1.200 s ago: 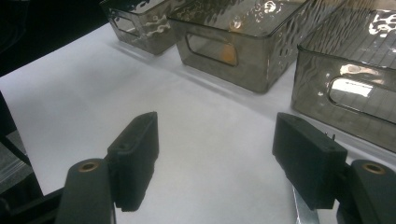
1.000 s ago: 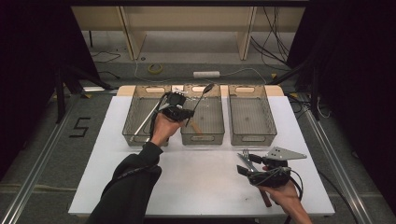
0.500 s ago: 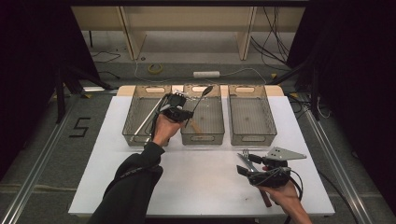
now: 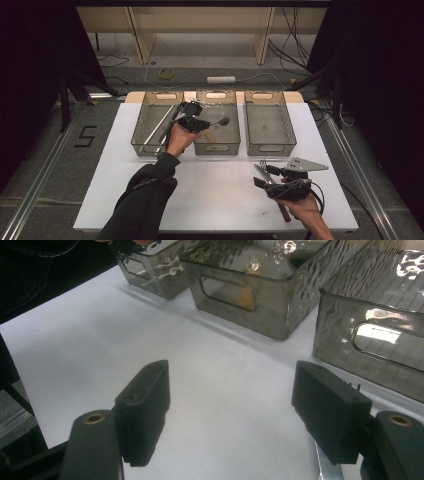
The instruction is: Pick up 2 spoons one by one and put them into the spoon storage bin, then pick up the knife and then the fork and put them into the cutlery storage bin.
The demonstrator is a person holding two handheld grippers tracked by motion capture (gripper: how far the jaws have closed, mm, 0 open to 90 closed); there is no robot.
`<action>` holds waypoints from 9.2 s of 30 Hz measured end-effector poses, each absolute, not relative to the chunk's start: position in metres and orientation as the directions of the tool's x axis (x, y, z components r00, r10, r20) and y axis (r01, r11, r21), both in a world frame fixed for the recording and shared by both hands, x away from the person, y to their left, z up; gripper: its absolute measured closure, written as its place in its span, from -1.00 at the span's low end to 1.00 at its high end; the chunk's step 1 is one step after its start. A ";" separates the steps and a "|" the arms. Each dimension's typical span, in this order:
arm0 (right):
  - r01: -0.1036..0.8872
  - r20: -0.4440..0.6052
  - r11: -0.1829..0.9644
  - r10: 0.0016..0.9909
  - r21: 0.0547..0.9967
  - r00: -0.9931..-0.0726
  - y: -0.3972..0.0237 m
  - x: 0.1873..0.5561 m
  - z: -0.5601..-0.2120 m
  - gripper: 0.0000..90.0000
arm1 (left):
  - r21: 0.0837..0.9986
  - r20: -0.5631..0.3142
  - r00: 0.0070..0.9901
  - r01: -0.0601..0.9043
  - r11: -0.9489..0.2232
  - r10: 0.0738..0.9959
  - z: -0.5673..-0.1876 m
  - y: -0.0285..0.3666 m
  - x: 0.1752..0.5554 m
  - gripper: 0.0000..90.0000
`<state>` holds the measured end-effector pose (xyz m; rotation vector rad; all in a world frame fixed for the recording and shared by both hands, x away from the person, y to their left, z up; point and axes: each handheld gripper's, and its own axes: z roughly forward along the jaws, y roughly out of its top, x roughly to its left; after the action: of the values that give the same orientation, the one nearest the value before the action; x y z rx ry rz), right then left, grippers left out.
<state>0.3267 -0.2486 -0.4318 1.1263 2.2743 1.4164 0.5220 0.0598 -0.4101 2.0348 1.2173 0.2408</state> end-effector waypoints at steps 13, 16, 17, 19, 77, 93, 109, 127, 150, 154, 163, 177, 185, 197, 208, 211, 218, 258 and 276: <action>0.489 0.195 0.229 0.715 0.842 -0.671 -0.250 0.327 -0.432 -0.28 | 0.705 -0.222 0.547 0.662 -0.255 0.807 -0.390 0.063 0.512 -0.24; 0.490 0.194 0.230 0.718 0.841 -0.669 -0.251 0.327 -0.432 -0.28 | 0.706 -0.224 0.553 0.660 -0.258 0.803 -0.386 0.067 0.508 -0.29; 0.492 0.196 0.227 0.719 0.840 -0.666 -0.251 0.327 -0.432 -0.28 | 0.707 -0.227 0.553 0.659 -0.255 0.802 -0.385 0.069 0.506 -0.30; 0.492 0.195 0.228 0.720 0.840 -0.666 -0.251 0.327 -0.432 -0.28 | 0.711 -0.226 0.556 0.656 -0.255 0.800 -0.383 0.072 0.502 -0.33; 0.661 0.044 0.412 0.829 0.627 -0.558 -0.284 0.340 -0.430 -0.26 | 0.850 -0.197 0.682 0.477 -0.224 0.704 -0.418 0.168 0.360 -0.60; 0.713 0.030 0.470 0.824 0.521 -0.566 -0.287 0.342 -0.433 -0.22 | 0.871 -0.186 0.657 0.454 -0.186 0.731 -0.423 0.184 0.343 -0.60; 0.742 0.018 0.503 0.822 0.444 -0.569 -0.287 0.343 -0.440 -0.21 | 0.876 -0.163 0.644 0.443 -0.191 0.748 -0.424 0.190 0.334 -0.62; 0.751 0.004 0.533 0.814 0.389 -0.581 -0.287 0.342 -0.443 -0.07 | 0.877 -0.157 0.648 0.439 -0.197 0.745 -0.424 0.191 0.327 -0.64; 0.773 -0.007 0.585 0.798 0.243 -0.602 -0.274 0.348 -0.453 0.43 | 0.876 -0.143 0.653 0.434 -0.212 0.744 -0.424 0.191 0.320 -0.64; 0.769 -0.027 0.596 0.794 0.233 -0.607 -0.272 0.348 -0.453 0.46 | 0.877 -0.145 0.650 0.433 -0.207 0.746 -0.424 0.192 0.320 -0.64; 0.763 -0.034 0.605 0.788 0.227 -0.615 -0.269 0.348 -0.453 0.59 | 0.874 -0.142 0.653 0.435 -0.216 0.744 -0.424 0.190 0.319 -0.64; 0.751 -0.006 0.610 0.777 0.253 -0.629 -0.272 0.349 -0.451 0.72 | 0.878 -0.141 0.648 0.430 -0.207 0.749 -0.423 0.192 0.319 -0.64; 0.723 -0.004 0.615 0.763 0.316 -0.647 -0.275 0.346 -0.439 0.72 | 0.883 -0.169 0.637 0.436 -0.171 0.752 -0.424 0.196 0.320 -0.64; 0.692 0.009 0.608 0.749 0.389 -0.663 -0.278 0.345 -0.424 0.72 | 0.893 -0.185 0.633 0.427 -0.139 0.752 -0.422 0.202 0.320 -0.64; 0.659 0.009 0.588 0.743 0.469 -0.669 -0.271 0.366 -0.400 0.72 | 0.898 -0.188 0.622 0.422 -0.123 0.760 -0.422 0.209 0.320 -0.64; 0.652 0.013 0.579 0.743 0.489 -0.670 -0.266 0.377 -0.393 0.72 | 0.899 -0.184 0.620 0.420 -0.125 0.763 -0.422 0.211 0.319 -0.64; 0.657 0.017 0.548 0.761 0.518 -0.648 -0.257 0.405 -0.383 0.72 | 0.900 -0.180 0.618 0.417 -0.125 0.765 -0.422 0.215 0.316 -0.64; 0.724 0.061 0.382 0.862 0.574 -0.504 -0.246 0.497 -0.372 0.72 | 0.905 -0.185 0.602 0.412 -0.104 0.777 -0.422 0.218 0.315 -0.64; 0.754 0.069 0.338 0.890 0.563 -0.450 -0.244 0.512 -0.381 0.72 | 0.906 -0.182 0.603 0.409 -0.105 0.777 -0.422 0.217 0.315 -0.64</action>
<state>0.5116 -0.2445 -0.3808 1.4814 2.3526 0.7817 0.3146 0.2171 -0.4220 1.7267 0.9795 0.4155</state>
